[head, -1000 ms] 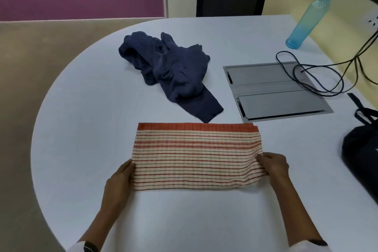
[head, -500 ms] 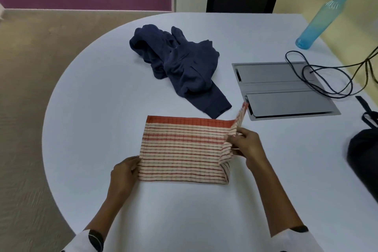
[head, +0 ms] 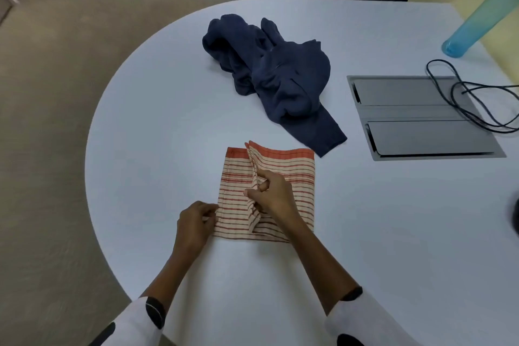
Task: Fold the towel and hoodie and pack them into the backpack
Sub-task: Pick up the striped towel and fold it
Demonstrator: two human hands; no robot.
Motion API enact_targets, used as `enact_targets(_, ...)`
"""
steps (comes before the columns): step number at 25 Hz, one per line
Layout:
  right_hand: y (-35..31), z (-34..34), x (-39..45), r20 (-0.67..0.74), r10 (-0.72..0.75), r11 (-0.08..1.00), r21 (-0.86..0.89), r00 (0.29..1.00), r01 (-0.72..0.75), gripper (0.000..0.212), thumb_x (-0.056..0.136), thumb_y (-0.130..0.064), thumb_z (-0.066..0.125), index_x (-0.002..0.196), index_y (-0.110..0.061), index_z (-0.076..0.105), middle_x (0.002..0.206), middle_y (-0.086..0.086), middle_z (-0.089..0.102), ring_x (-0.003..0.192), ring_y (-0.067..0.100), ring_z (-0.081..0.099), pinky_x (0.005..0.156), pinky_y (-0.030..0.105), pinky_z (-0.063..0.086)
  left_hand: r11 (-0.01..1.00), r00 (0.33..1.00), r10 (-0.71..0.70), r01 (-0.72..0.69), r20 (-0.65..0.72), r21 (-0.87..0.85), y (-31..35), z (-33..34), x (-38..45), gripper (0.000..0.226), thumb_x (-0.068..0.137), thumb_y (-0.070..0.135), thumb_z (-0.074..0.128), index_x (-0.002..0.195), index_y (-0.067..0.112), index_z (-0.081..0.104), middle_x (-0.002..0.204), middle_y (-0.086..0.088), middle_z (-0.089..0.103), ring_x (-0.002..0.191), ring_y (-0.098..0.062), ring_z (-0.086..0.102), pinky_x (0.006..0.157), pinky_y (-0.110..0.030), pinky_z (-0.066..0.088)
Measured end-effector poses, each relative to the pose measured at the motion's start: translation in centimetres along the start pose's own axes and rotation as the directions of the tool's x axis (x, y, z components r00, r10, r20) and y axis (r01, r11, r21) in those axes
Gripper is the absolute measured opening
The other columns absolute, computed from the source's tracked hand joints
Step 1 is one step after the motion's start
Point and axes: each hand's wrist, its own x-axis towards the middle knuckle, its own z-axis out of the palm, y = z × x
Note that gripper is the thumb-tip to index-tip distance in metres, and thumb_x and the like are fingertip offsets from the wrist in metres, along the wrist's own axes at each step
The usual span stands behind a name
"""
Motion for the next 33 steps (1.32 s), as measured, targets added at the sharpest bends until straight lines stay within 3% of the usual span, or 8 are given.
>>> enact_targets(5,0.5,5.3,0.7,0.032,-0.048,0.986,-0.156,0.998,0.053,0.051,0.085,-0.012,0.066,0.133,-0.012,0.051,0.083,-0.008,0.059,0.069,0.003,0.052,0.054,0.004,0.034,1.000,1.000,0.004,-0.004,0.007,-0.019,-0.7,-0.1,0.6,0.023,0.084,0.000,0.064,0.105,0.006,0.072,0.100,-0.005,0.070,0.086,-0.017,0.065,0.081,-0.029,0.054)
enact_targets(11,2.7,9.0,1.4,0.052,0.009,0.979,-0.204,0.999,0.002,0.042,0.091,-0.020,0.059,0.131,-0.008,0.052,0.116,0.010,0.064,0.110,0.024,0.057,0.093,0.030,0.046,0.997,0.998,0.054,-0.053,-0.018,0.055,-0.9,-0.5,0.5,0.026,0.093,0.008,0.053,0.115,0.008,0.067,0.112,-0.010,0.067,0.099,-0.025,0.064,0.087,-0.031,0.051)
enact_targets(14,3.6,8.2,1.1,-0.075,-0.129,0.979,-0.166,0.989,0.115,0.032,0.096,-0.012,0.048,0.127,-0.009,0.058,0.122,0.008,0.062,0.114,0.020,0.056,0.099,0.026,0.042,0.949,0.961,0.221,-0.251,0.164,0.191,0.0,-0.6,0.2,0.047,0.097,0.029,0.032,0.139,0.014,0.044,0.142,-0.003,0.047,0.127,-0.020,0.047,0.101,-0.022,0.034)
enact_targets(17,5.7,6.9,1.8,-0.186,-0.429,0.849,-0.418,0.884,0.324,0.036,0.093,-0.009,0.046,0.127,-0.006,0.057,0.124,0.013,0.059,0.118,0.026,0.053,0.102,0.039,0.044,0.849,0.896,0.353,-0.427,0.268,0.310,-0.1,0.4,1.3,0.070,0.097,0.057,0.009,0.149,0.012,0.025,0.154,-0.005,0.028,0.141,-0.019,0.030,0.114,-0.028,0.021)
enact_targets(20,7.9,5.7,3.2,0.042,-0.449,0.703,-0.601,0.893,0.381,0.053,0.098,-0.033,0.028,0.145,-0.009,0.035,0.151,0.013,0.035,0.142,0.027,0.027,0.117,0.046,0.020,0.753,0.829,0.266,-0.497,0.491,0.431,-2.2,1.1,2.5,0.100,0.071,0.084,-0.012,0.146,0.018,-0.013,0.156,0.001,-0.013,0.146,-0.016,-0.011,0.119,-0.040,-0.004)
enact_targets(22,9.5,4.8,4.0,0.150,-0.383,0.624,-0.686,0.912,0.375,0.067,0.097,-0.053,0.008,0.152,-0.015,0.018,0.160,0.005,0.014,0.148,0.020,0.007,0.119,0.049,0.008,0.735,0.822,0.254,-0.506,0.509,0.450,-3.2,1.4,2.9,0.105,0.068,0.089,-0.008,0.146,0.019,-0.016,0.156,0.001,-0.018,0.145,-0.017,-0.016,0.119,-0.043,-0.006)
enact_targets(25,10.8,3.3,5.4,0.078,-0.325,0.576,-0.774,0.942,0.263,0.077,0.092,-0.065,0.004,0.153,-0.018,0.003,0.161,0.000,-0.002,0.148,0.017,-0.006,0.119,0.049,-0.004,0.723,0.816,0.229,-0.508,0.531,0.469,-3.2,1.5,2.9,0.108,0.068,0.091,-0.002,0.147,0.020,-0.019,0.155,0.001,-0.023,0.144,-0.017,-0.020,0.117,-0.042,-0.011)
enact_targets(33,11.0,-0.6,8.9,-0.200,-0.230,0.673,-0.740,0.952,0.008,0.084,0.088,-0.069,0.008,0.152,-0.016,-0.002,0.161,0.002,-0.003,0.148,0.018,-0.003,0.117,0.040,-0.010,0.736,0.845,0.197,-0.463,0.497,0.495,-1.9,2.2,3.7,0.111,0.061,0.092,-0.004,0.142,0.020,-0.029,0.148,0.007,-0.034,0.137,-0.014,-0.031,0.112,-0.040,-0.020)
